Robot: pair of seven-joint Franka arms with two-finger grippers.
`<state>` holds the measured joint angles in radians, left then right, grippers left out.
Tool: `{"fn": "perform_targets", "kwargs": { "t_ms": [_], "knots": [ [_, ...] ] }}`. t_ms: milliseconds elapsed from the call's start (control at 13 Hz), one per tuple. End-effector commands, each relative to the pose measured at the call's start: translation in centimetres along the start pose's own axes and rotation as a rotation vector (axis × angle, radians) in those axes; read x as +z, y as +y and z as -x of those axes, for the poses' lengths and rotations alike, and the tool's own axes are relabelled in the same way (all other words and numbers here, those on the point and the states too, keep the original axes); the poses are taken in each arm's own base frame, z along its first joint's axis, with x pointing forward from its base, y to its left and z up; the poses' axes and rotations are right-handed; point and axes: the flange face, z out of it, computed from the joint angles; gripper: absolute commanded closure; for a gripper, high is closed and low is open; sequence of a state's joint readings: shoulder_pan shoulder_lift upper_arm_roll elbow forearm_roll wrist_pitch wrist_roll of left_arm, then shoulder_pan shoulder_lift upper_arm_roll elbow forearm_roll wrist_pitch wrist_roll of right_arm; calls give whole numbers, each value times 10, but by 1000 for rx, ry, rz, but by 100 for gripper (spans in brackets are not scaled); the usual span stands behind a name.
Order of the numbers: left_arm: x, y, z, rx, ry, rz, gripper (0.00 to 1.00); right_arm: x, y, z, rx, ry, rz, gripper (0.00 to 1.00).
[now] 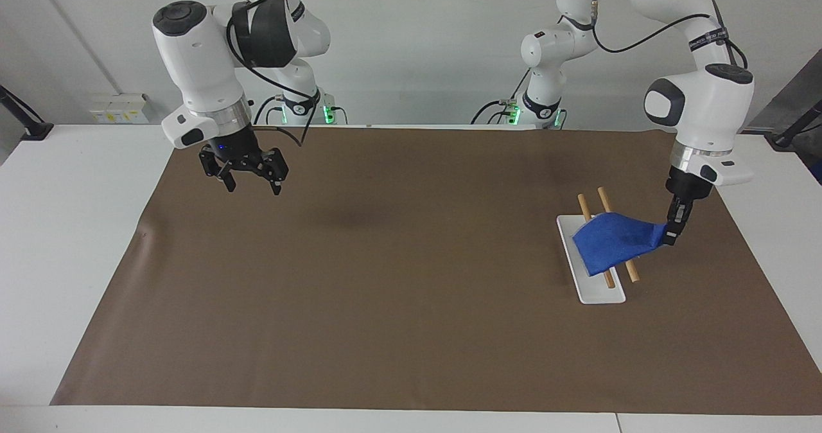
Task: Right arm passes towel to left arm to hang
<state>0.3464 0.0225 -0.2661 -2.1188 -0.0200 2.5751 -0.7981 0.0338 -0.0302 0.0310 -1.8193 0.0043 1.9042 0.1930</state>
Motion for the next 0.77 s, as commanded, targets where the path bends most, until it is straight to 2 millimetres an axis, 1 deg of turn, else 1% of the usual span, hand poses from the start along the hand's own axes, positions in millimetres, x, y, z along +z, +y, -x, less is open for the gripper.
{"fn": "perform_targets", "kwargs": {
  "t_ms": [0,77,154,231,308,385,462,538,615,692],
  "knots": [
    [-4,3,-15,-11,22,10,9,-28,24,6,12,-21,28,0],
    [-8,9,-24,-18,31,25,0,-42,31,7,23,-35,29,0],
    [-10,12,-29,-26,35,31,0,-53,43,5,42,-42,28,0],
    [-11,14,-32,-30,36,34,0,-62,52,3,45,-47,29,0],
    [-13,16,-34,-33,31,31,0,-71,54,0,12,-55,33,0],
    [-17,20,-36,-41,24,38,0,-74,55,-5,2,-59,34,0],
    [-21,23,-38,-58,10,43,0,-78,60,-8,12,-64,35,0],
    [-27,26,-40,-65,-2,43,0,-78,61,-7,12,-68,33,0],
    [-36,32,-42,-59,-15,35,0,-78,50,-6,-6,-67,30,0],
    [-47,39,-42,-46,-37,17,0,-76,54,-4,-2,-66,31,0]
  ]
}}
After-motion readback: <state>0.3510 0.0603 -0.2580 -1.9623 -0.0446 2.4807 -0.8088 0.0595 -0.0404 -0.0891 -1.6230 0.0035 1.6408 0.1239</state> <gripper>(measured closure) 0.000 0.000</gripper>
